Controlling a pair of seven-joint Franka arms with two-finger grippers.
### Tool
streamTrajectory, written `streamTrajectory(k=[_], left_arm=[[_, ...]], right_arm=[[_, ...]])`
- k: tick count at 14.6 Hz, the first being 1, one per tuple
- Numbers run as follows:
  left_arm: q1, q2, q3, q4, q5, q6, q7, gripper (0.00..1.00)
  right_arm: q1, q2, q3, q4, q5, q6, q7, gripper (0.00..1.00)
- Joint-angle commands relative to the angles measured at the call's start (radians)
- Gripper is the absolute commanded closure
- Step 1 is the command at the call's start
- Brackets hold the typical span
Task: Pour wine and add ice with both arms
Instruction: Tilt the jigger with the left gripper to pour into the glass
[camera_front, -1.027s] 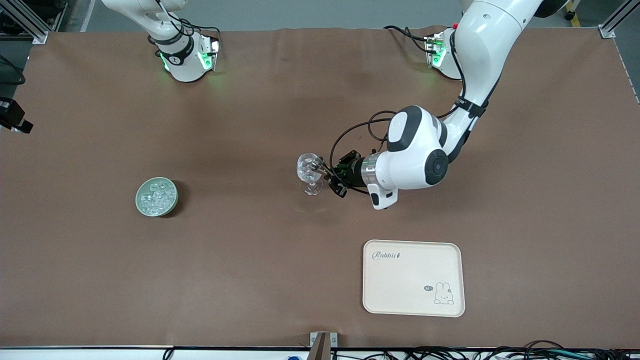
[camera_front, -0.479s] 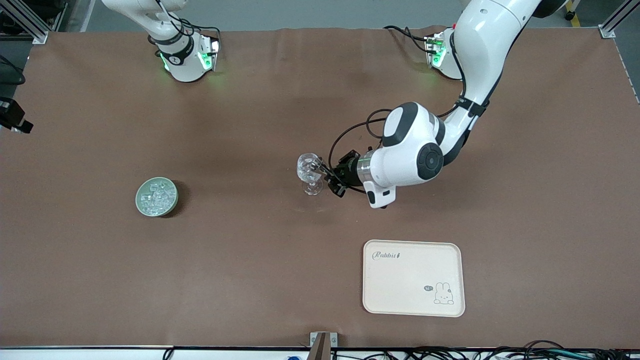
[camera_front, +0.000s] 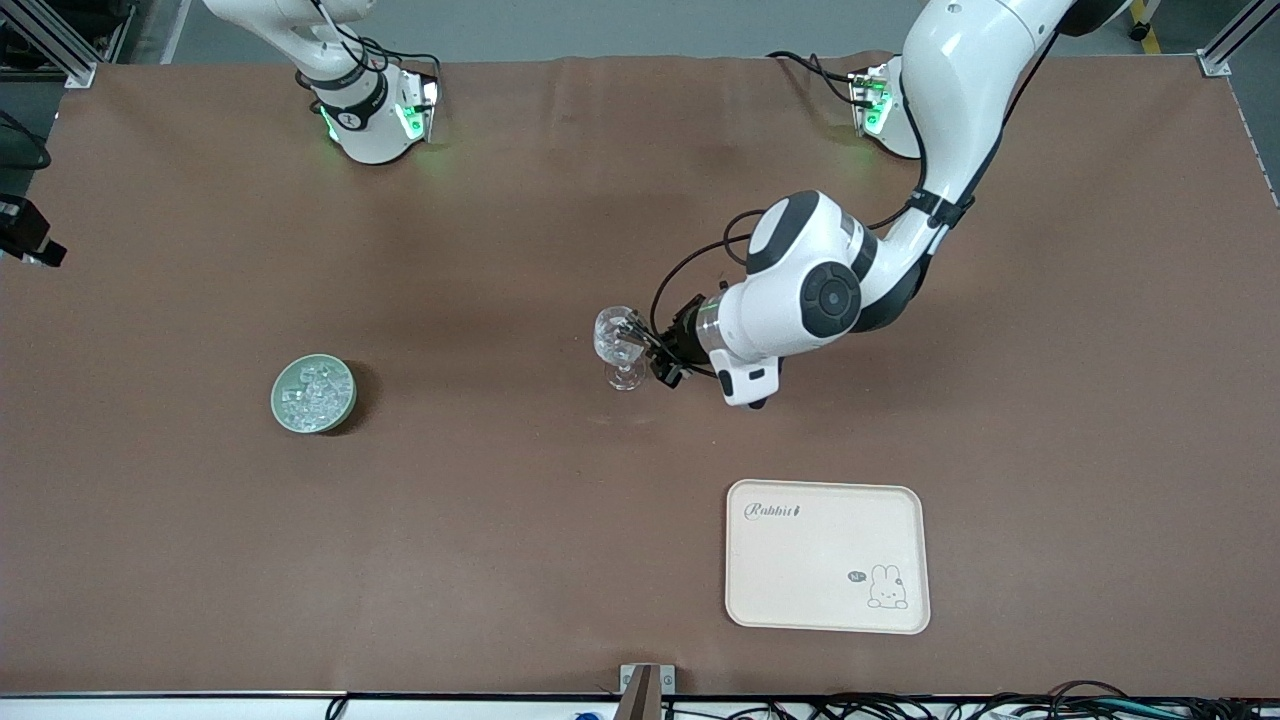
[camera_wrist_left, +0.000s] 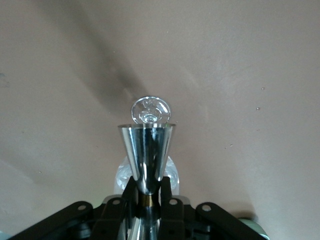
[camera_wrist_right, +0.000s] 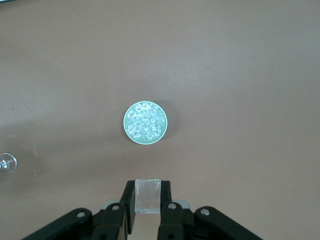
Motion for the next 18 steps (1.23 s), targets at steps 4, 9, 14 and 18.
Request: streamTrajectory(k=[4, 9, 14, 18], left_arm=[[-0.007, 0.0, -0.012, 0.02, 0.074, 0.003, -0.06, 0.96], [0.004, -0.006, -0.012, 0.024, 0.059, 0.001, -0.067, 0.97], [0.013, -0.026, 0.007, 0.023, -0.103, -0.011, -0.008, 0.98], [0.013, -0.052, 0.136, 0.024, -0.312, -0.124, 0.139, 0.98]], right_arm=[[0.007, -0.024, -0.006, -0.024, 0.017, 0.002, -0.004, 0.98], [0.007, -0.024, -0.006, -0.024, 0.017, 0.002, -0.004, 0.98], [0.007, -0.024, -0.006, -0.024, 0.017, 0.002, -0.004, 0.98], [0.007, -0.024, -0.006, -0.023, 0.017, 0.002, -0.004, 0.98]])
